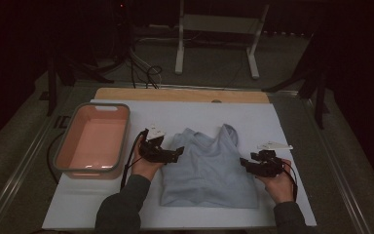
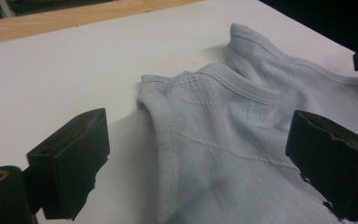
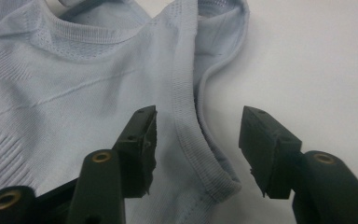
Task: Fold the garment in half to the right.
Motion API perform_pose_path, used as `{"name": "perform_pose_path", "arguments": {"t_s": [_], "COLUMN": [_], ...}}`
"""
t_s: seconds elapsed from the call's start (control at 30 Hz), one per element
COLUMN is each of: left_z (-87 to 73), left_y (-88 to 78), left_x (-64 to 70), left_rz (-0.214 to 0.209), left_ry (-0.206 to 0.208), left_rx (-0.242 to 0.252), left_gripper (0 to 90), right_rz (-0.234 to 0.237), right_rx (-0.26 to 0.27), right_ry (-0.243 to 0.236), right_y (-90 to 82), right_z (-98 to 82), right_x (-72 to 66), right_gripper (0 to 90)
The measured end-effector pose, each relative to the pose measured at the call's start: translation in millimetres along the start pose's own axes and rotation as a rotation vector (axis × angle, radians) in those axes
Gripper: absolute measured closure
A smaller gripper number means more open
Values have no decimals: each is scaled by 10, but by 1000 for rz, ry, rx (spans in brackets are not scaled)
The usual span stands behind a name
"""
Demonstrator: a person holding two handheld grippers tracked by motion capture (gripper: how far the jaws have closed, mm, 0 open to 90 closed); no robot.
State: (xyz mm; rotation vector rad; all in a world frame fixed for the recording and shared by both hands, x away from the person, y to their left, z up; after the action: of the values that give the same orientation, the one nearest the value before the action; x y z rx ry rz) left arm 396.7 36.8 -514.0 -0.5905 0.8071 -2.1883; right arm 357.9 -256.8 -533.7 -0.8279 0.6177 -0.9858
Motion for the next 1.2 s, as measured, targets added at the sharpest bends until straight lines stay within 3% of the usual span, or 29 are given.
{"name": "perform_pose_path", "arguments": {"t_s": [0.4, 0.57, 0.6, 0.67, 0.7, 0.8, 0.87, 1.03, 1.2], "left_z": [83, 75, 52, 40, 48, 74, 84, 64, -34], "left_y": [267, 331, 346, 346, 336, 292, 255, 177, 136], "left_x": [-141, -131, -119, -121, -108, -29, 48, 179, 346], "left_rz": [-17, -20, -32, -12, -21, -59, -74, -108, -106], "left_ry": [-77, -93, -83, -73, -66, -31, 2, 46, 155], "left_rx": [-91, -108, -127, -133, -120, -93, -79, -58, -76], "left_gripper": [186, 259, 259, 386, 498, 708, 791, 848, 846], "right_rz": [16, 18, 16, 14, 14, 14, 17, 18, 21], "right_rx": [23, 26, 28, 22, 20, 22, 24, 29, 31], "right_ry": [-2, -2, -5, -7, -9, -14, -15, -23, -31], "right_y": [-50, -63, -64, -57, -51, -52, -58, -64, -66], "right_z": [31, 37, 40, 35, 33, 38, 43, 53, 76], "right_x": [-33, -44, -45, -53, -55, -70, -82, -110, -166], "right_gripper": [439, 439, 439, 436, 436, 436, 436, 436, 437]}}
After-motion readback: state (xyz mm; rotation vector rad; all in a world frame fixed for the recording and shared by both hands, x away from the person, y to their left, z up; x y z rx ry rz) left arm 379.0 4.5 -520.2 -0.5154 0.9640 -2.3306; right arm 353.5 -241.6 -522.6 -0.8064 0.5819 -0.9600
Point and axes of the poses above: each handheld gripper's, and its own axes: y roughly forward along the jaws, z roughly out of its top, x roughly to its right, the point moved 8 cm from there along y, roughly forward along the jaws, and after that the axes turned 11 degrees about -x, right-handed, at the moved point
